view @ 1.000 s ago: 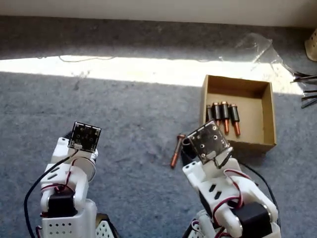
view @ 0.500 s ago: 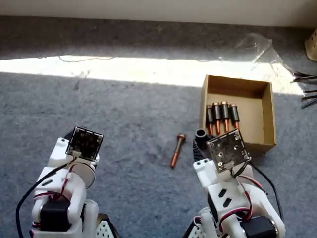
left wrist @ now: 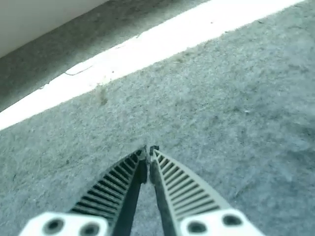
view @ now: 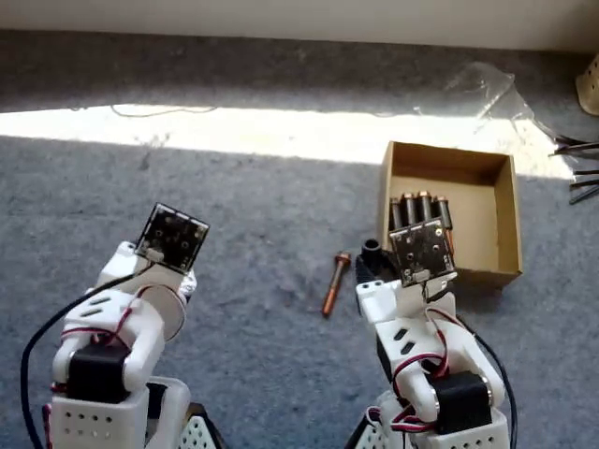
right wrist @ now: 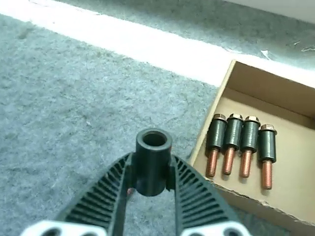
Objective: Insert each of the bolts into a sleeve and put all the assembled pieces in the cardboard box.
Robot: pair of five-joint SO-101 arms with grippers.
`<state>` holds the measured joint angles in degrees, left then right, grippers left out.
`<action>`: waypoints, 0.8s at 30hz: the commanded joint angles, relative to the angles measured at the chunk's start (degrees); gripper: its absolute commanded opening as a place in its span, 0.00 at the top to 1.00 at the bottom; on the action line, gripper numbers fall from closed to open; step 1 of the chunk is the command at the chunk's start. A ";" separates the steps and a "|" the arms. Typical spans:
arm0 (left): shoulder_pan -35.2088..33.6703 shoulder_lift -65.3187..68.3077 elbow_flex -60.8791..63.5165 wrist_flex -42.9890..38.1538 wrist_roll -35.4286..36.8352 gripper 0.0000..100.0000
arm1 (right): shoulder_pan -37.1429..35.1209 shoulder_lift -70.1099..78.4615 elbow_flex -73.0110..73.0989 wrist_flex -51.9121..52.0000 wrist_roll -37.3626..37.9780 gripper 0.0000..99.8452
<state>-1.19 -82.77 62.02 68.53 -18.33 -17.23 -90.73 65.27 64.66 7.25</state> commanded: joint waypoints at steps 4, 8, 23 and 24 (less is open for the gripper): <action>12.53 17.54 -10.86 -0.26 7.74 0.97 | 6.81 -0.66 0.48 -3.38 -1.23 0.99; 20.00 23.25 -13.76 -0.35 10.29 0.97 | 9.36 -0.84 3.65 -5.76 -1.23 0.99; 28.97 48.57 -22.46 -17.14 24.97 0.97 | 14.55 -14.81 12.44 -4.70 -1.14 0.99; 29.49 50.86 -24.22 -17.14 25.93 0.97 | 14.55 -14.81 12.44 -4.70 -1.14 0.99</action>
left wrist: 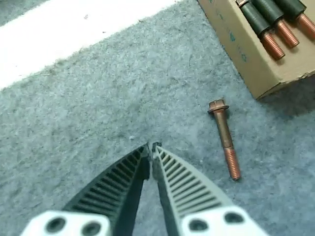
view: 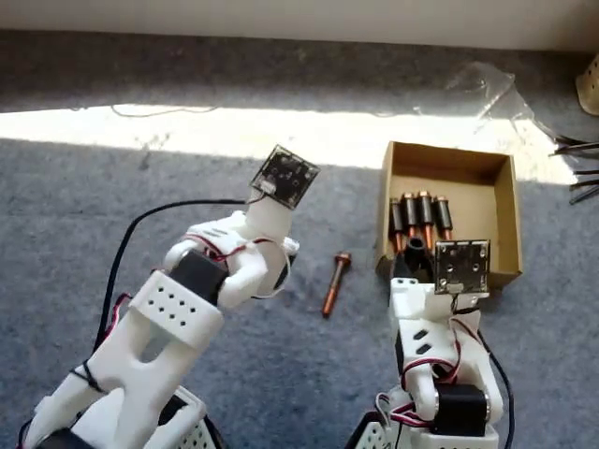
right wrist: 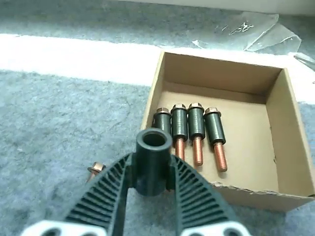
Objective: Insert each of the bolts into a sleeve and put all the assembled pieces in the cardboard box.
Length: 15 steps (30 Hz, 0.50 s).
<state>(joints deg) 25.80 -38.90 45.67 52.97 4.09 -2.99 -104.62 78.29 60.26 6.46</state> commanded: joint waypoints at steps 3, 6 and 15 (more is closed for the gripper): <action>4.09 13.93 -12.44 -1.49 5.54 0.97 | 0.31 -0.84 -0.57 -0.31 -0.35 0.99; 5.85 20.35 -16.48 -1.49 8.18 0.97 | 0.31 -0.84 -0.57 -0.31 -0.35 0.99; 8.48 38.73 -29.67 4.22 16.00 0.97 | 0.31 -0.84 -0.57 -0.13 -0.35 0.99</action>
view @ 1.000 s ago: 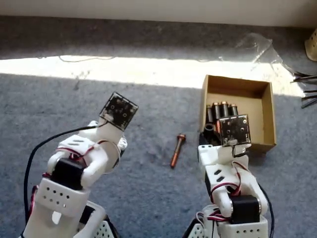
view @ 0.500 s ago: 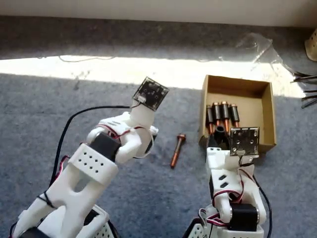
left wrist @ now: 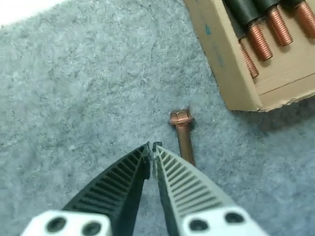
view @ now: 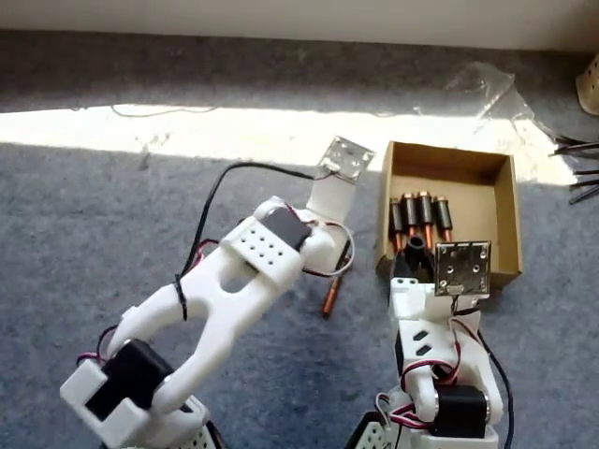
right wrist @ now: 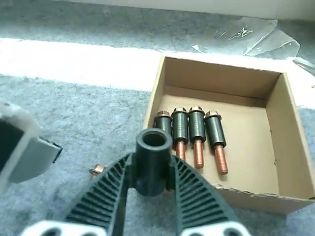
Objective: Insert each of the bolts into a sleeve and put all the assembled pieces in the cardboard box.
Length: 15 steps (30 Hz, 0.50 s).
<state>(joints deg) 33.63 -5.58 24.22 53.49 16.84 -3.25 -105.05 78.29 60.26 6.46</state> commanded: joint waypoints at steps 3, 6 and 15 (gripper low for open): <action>0.48 11.74 -14.20 8.35 5.63 0.97 | 0.57 -0.40 -0.57 -0.13 -0.35 0.99; 0.66 18.07 -20.35 13.10 6.33 0.97 | 0.57 -0.40 -0.57 -0.22 -0.26 0.99; 0.75 31.60 -36.79 20.75 6.33 0.97 | 0.66 -0.40 -0.57 -0.31 -0.18 0.99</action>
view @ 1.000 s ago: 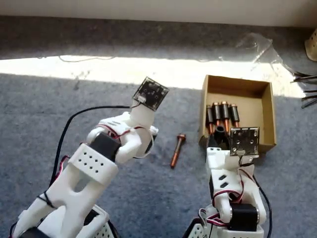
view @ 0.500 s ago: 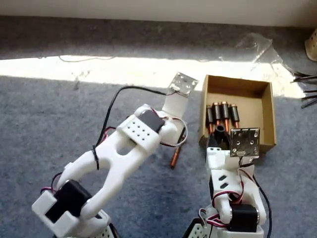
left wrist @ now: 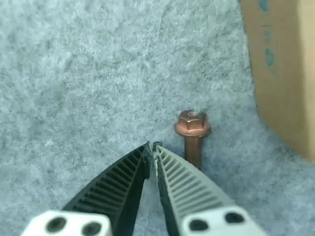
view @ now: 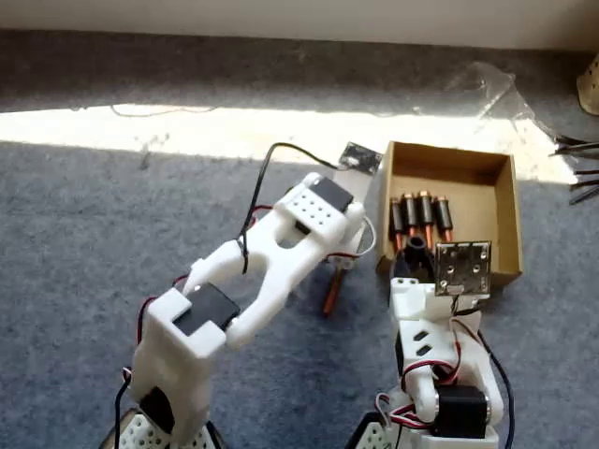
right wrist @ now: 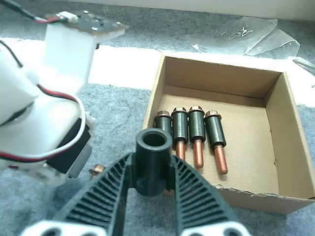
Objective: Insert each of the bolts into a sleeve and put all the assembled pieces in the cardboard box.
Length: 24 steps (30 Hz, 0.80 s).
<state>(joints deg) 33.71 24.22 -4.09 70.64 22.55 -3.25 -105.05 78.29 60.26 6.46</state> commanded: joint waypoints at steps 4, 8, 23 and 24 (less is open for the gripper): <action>0.75 4.35 -13.76 7.82 0.70 0.97 | 0.66 -0.40 -0.57 -0.40 -0.09 0.99; 2.95 5.58 -16.66 11.25 0.70 0.94 | 0.66 -0.40 -0.57 -0.40 -0.09 0.99; 3.65 6.81 -16.75 11.52 6.42 0.88 | 0.66 -0.40 -0.66 -0.40 -0.09 0.99; 3.65 7.78 -17.27 11.52 7.30 0.88 | 0.66 -0.40 -0.66 -0.40 -0.09 0.99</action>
<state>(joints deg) 37.05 30.81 -18.15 81.63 26.07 -3.25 -105.05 78.29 60.26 6.46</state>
